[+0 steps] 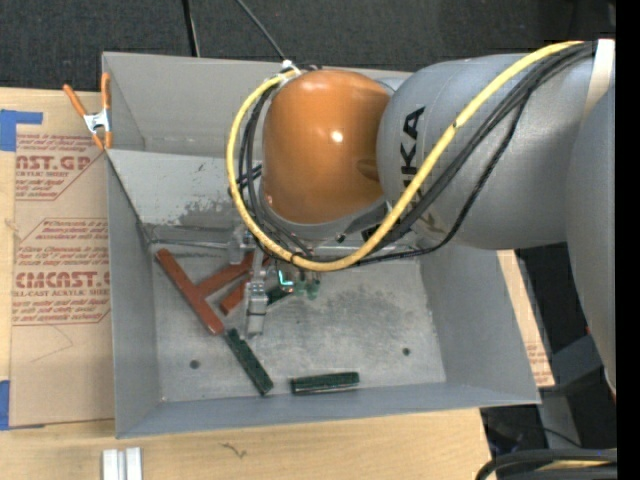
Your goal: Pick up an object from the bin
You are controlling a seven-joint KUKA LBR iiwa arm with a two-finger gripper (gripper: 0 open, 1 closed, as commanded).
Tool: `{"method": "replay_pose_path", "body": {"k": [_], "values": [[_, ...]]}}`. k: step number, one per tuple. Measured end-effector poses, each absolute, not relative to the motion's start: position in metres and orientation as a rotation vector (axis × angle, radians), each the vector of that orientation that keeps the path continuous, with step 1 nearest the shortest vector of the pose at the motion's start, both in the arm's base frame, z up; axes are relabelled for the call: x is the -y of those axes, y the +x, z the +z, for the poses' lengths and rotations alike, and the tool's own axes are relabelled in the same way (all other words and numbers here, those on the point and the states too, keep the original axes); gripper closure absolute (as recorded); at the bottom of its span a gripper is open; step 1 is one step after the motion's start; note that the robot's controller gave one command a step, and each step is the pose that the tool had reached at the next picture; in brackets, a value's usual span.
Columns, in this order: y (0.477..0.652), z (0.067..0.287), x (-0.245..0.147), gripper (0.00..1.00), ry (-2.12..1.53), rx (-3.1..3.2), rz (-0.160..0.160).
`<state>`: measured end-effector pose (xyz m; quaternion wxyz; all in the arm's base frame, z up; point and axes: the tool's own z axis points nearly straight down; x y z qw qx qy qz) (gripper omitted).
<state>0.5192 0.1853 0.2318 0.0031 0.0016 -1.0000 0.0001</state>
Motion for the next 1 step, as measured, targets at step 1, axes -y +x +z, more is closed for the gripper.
{"method": "replay_pose_path", "body": {"k": [1], "values": [[0.5674, 0.0689, -0.1360, 0.00, 0.606, 3.087, -0.003]]}}
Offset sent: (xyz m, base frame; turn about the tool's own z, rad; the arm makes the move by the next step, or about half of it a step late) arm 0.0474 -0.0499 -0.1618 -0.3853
